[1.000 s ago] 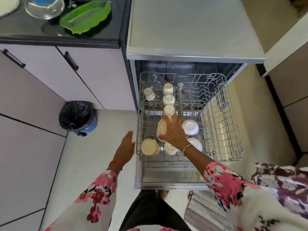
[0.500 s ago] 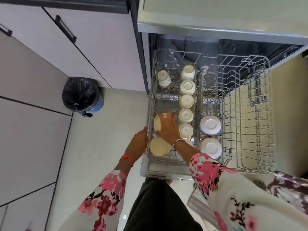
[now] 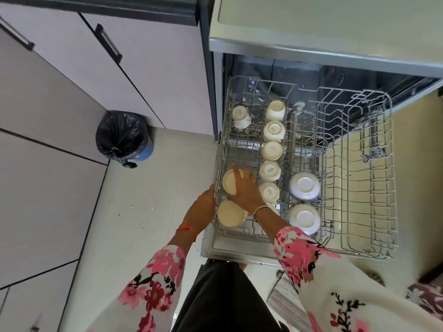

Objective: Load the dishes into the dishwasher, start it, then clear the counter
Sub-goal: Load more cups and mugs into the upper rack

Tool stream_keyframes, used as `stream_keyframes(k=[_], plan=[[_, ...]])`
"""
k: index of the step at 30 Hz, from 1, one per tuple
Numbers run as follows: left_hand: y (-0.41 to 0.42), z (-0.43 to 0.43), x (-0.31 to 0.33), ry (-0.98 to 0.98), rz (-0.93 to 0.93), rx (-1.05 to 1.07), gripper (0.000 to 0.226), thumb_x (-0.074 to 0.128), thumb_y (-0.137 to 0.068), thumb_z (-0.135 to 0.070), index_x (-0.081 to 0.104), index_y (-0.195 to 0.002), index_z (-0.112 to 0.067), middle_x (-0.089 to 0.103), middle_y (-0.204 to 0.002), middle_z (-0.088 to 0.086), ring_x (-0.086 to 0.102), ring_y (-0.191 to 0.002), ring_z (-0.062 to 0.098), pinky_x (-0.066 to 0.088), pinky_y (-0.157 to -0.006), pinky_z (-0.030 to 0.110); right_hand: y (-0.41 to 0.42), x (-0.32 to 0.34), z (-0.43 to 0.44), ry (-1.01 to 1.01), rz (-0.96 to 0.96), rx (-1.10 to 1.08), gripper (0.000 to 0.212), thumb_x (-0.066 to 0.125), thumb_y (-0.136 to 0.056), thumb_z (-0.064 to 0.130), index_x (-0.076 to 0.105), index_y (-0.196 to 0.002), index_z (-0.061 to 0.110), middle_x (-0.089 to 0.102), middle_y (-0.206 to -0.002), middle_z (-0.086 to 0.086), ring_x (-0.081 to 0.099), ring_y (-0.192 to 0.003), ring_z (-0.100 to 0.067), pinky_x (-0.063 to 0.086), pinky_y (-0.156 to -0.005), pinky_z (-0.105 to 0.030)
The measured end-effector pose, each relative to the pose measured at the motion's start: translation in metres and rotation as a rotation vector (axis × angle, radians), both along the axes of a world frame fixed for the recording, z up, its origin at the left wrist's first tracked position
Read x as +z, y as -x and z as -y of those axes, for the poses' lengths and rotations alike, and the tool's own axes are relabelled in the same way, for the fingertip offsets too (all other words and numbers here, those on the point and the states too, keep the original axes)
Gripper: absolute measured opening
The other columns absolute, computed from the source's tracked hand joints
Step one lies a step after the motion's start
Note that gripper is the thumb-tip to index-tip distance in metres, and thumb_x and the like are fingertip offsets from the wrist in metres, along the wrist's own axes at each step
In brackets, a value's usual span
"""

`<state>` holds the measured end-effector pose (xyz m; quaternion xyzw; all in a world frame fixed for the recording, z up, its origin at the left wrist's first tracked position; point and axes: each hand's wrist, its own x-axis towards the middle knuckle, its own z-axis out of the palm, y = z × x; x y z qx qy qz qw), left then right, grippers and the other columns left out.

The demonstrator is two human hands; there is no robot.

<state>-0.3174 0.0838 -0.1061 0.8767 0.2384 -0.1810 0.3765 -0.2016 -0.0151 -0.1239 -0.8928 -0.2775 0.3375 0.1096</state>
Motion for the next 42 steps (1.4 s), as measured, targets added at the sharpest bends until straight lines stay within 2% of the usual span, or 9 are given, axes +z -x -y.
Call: stream_keyframes(k=[3, 6, 11, 16, 23, 29, 35, 39, 42], plan=[[0.006, -0.003, 0.015, -0.014, 0.001, 0.0, 0.048, 0.038, -0.095, 0.001, 0.027, -0.141, -0.001, 0.043, -0.14, 0.019, 0.045, -0.126, 0.03, 0.034, -0.105, 0.031, 0.002, 0.013, 0.005, 0.009, 0.033, 0.002, 0.091, 0.066, -0.082, 0.037, 0.007, -0.148, 0.017, 0.013, -0.15, -0.02, 0.017, -0.137, -0.042, 0.03, -0.107, -0.054], [0.025, -0.015, 0.035, -0.05, 0.035, 0.043, 0.045, 0.039, -0.095, -0.004, 0.032, -0.14, -0.005, 0.037, -0.145, 0.012, 0.037, -0.132, 0.025, 0.027, -0.107, 0.025, 0.005, 0.037, 0.002, 0.017, 0.09, 0.087, 0.079, 0.059, -0.087, 0.035, 0.013, -0.147, 0.011, 0.016, -0.149, -0.019, 0.023, -0.135, -0.038, 0.032, -0.105, -0.05], [0.06, -0.055, 0.072, -0.126, 0.118, 0.173, 0.042, 0.041, -0.095, -0.01, 0.036, -0.138, -0.011, 0.037, -0.145, 0.005, 0.036, -0.132, 0.019, 0.027, -0.104, 0.023, 0.017, 0.088, -0.038, -0.085, 0.114, 0.217, 0.056, 0.051, -0.092, 0.024, 0.028, -0.139, 0.003, 0.032, -0.141, -0.019, 0.038, -0.126, -0.032, 0.037, -0.102, -0.04], [0.091, -0.124, 0.099, -0.222, 0.161, 0.242, 0.041, 0.041, -0.096, -0.015, 0.037, -0.137, -0.013, 0.038, -0.145, 0.002, 0.038, -0.131, 0.017, 0.029, -0.105, 0.023, 0.036, 0.134, -0.116, -0.139, 0.122, 0.388, 0.032, 0.046, -0.093, 0.018, 0.046, -0.119, -0.001, 0.044, -0.125, -0.015, 0.047, -0.114, -0.03, 0.038, -0.093, -0.033], [0.125, -0.272, 0.13, -0.205, 0.193, 0.36, 0.04, 0.044, -0.091, -0.009, 0.043, -0.131, -0.01, 0.046, -0.136, 0.008, 0.048, -0.12, 0.024, 0.036, -0.1, 0.028, 0.059, 0.166, -0.258, -0.218, 0.188, 0.394, 0.027, 0.045, -0.094, 0.017, 0.052, -0.115, 0.002, 0.05, -0.12, -0.011, 0.05, -0.109, -0.028, 0.036, -0.09, -0.029], [0.155, -0.402, 0.173, -0.36, 0.277, 0.323, 0.04, 0.039, -0.093, -0.021, 0.045, -0.129, -0.004, 0.046, -0.135, 0.01, 0.042, -0.126, 0.022, 0.026, -0.103, 0.022, 0.074, 0.191, -0.383, -0.29, 0.201, 0.381, 0.03, 0.048, -0.093, 0.018, 0.053, -0.118, 0.001, 0.054, -0.122, -0.015, 0.054, -0.109, -0.028, 0.039, -0.091, -0.028], [0.165, -0.526, 0.197, -0.446, 0.377, 0.464, 0.038, 0.046, -0.091, -0.02, 0.051, -0.124, 0.0, 0.051, -0.129, 0.015, 0.045, -0.125, 0.025, 0.026, -0.106, 0.025, 0.062, 0.223, -0.496, -0.43, 0.293, 0.387, 0.031, 0.047, -0.096, 0.02, 0.05, -0.121, 0.003, 0.051, -0.123, -0.012, 0.051, -0.111, -0.025, 0.038, -0.092, -0.026], [0.155, -0.607, 0.2, -0.466, 0.366, 0.509, 0.057, 0.037, -0.081, -0.039, 0.058, -0.115, 0.001, 0.059, -0.119, 0.017, 0.053, -0.116, 0.029, 0.035, -0.103, 0.029, 0.031, 0.243, -0.581, -0.549, 0.344, 0.398, 0.028, 0.048, -0.095, 0.021, 0.054, -0.117, 0.005, 0.055, -0.117, -0.008, 0.054, -0.107, -0.022, 0.042, -0.09, -0.027], [0.15, -0.646, 0.205, -0.482, 0.346, 0.533, 0.062, 0.032, -0.078, -0.043, 0.057, -0.116, 0.0, 0.058, -0.119, 0.016, 0.052, -0.117, 0.027, 0.03, -0.102, 0.025, 0.013, 0.26, -0.625, -0.585, 0.379, 0.413, 0.025, 0.048, -0.095, 0.023, 0.058, -0.11, 0.006, 0.057, -0.11, -0.008, 0.056, -0.102, -0.024, 0.043, -0.085, -0.03]])
